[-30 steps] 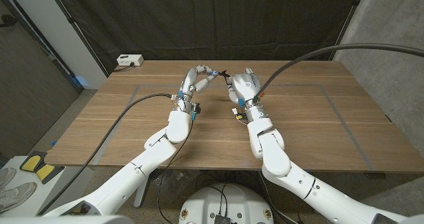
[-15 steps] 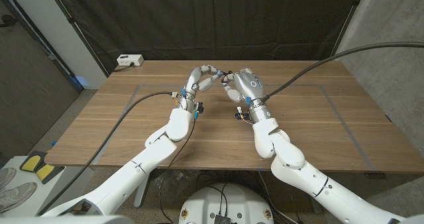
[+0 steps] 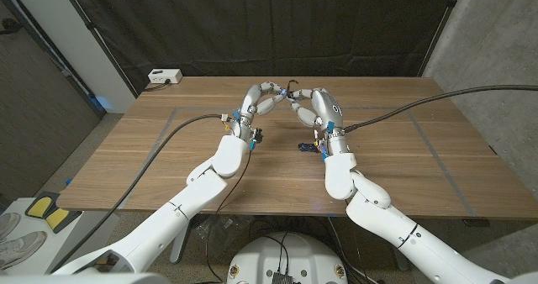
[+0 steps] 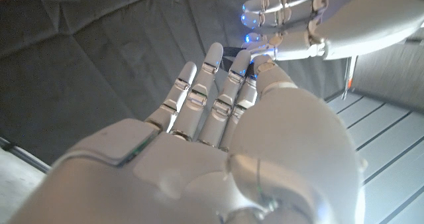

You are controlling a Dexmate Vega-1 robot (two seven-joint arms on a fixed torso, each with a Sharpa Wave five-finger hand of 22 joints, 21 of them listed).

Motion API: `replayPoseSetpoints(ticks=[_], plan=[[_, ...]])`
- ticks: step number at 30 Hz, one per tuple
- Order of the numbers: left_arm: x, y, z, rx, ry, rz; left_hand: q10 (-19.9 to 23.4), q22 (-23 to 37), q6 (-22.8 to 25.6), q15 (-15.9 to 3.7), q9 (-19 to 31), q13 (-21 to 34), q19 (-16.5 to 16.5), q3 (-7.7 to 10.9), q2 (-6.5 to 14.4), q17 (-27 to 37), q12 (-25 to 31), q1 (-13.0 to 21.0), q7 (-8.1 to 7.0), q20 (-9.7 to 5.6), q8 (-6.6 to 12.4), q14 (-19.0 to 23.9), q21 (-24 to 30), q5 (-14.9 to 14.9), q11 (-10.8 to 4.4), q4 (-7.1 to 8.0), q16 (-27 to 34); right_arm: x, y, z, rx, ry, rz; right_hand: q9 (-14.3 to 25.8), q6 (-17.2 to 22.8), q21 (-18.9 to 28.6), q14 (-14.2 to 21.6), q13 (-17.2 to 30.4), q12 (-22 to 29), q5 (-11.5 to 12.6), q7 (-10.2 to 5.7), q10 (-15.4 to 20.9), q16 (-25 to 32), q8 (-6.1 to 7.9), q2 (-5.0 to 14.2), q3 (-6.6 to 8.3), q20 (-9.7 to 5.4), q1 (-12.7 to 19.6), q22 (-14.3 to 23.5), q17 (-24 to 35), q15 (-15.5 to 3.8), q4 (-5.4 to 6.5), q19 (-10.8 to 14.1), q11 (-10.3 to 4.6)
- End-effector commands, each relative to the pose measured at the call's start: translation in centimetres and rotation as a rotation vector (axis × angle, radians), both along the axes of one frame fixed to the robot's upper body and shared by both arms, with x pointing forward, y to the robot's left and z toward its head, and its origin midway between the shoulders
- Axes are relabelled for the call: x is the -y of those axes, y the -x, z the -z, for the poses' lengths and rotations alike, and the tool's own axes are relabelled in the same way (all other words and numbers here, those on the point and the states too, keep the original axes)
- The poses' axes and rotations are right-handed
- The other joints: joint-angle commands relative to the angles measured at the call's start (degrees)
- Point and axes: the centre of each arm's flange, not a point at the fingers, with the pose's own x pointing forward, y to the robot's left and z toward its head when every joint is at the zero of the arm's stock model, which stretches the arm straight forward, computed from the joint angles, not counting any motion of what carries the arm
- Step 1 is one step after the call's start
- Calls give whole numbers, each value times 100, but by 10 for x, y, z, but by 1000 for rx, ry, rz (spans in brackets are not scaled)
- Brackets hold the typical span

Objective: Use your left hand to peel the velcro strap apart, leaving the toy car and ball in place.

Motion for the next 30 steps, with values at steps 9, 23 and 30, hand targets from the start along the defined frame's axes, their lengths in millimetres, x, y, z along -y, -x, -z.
replayPoseSetpoints(ticks=[9,23,30], plan=[[3,-6,4,-48,-8,31,22,45,97,-764,131,170,-99,209,135,-59,82,220,80,-2,88,-39,134,-1,60,61,-83,26,-22,2,-9,-375,-315,300,299,83,-241,79,-93,69,-290,-270,-34,15,125,-175,-526,-8,27,106,-747,66,-46,-18],[-2,-15,9,-133,39,75,-265,96,107,-600,274,144,-430,309,179,-102,33,110,17,109,172,-309,272,-9,70,148,-304,27,-31,-3,-62,-384,-377,213,422,164,-412,120,-114,110,-212,-391,-115,-39,130,-285,-403,-32,19,131,-720,88,-1,-7],[-9,-17,10,-130,58,64,-901,217,-910,-519,336,-120,-830,125,-79,-215,-313,-320,-274,177,-98,-733,494,-39,4,301,-610,24,-34,-6,-71,-368,-360,176,454,178,-470,130,-146,145,-161,-482,-164,-66,157,-291,-377,-34,9,122,-717,96,-44,-7]])
